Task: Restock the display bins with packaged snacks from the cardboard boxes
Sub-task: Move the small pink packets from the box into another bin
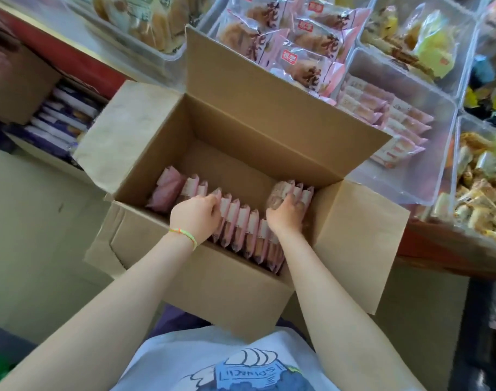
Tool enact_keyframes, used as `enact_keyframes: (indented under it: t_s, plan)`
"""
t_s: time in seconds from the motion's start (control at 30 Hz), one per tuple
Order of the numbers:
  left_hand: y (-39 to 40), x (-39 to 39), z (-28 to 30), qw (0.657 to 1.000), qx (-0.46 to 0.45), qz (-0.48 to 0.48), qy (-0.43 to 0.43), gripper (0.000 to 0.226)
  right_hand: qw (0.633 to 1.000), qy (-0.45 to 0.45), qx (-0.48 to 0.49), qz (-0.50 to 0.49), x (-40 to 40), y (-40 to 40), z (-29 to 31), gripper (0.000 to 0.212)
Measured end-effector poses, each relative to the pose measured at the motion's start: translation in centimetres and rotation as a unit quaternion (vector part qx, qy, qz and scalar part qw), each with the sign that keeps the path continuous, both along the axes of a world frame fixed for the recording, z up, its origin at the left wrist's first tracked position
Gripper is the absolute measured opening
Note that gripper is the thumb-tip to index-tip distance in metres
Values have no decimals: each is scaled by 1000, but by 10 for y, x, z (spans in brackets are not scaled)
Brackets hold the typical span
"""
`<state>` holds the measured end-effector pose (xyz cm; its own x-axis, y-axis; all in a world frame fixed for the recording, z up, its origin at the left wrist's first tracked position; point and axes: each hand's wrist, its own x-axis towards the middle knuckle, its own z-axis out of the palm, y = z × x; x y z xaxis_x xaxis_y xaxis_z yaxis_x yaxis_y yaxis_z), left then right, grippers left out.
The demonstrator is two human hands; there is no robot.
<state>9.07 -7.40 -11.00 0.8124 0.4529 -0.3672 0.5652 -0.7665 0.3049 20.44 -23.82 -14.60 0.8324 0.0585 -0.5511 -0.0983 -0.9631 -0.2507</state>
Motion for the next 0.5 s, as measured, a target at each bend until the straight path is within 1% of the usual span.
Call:
enact_keyframes:
  t_s: [0.07, 0.1, 0.2, 0.27, 0.37, 0.47, 0.5]
  plan:
    - [2, -2, -5, 1000, -2, -21, 0, 27, 999, 46, -7, -14, 7, 9, -11, 70]
    - [1, -2, -6, 999, 2, -29, -15, 27, 998, 64, -7, -18, 9, 13, -15, 66]
    - [0, -3, -8, 997, 10, -10, -80, 27, 1000, 19, -6, -17, 12, 16, -26, 59]
    - [1, -5, -10, 993, 7, -4, -118, 22, 999, 20, -14, -30, 13, 15, -26, 53]
    - [2, -6, -16, 992, 12, -14, -128, 17, 996, 63, -49, -41, 17, 19, -33, 54]
    - [3, -5, -20, 991, 13, -15, -129, 17, 997, 79, -18, 1, 17, 27, -44, 59]
    - [2, -6, -21, 991, 14, -14, -130, 17, 997, 81, -15, -2, 18, 27, -49, 59]
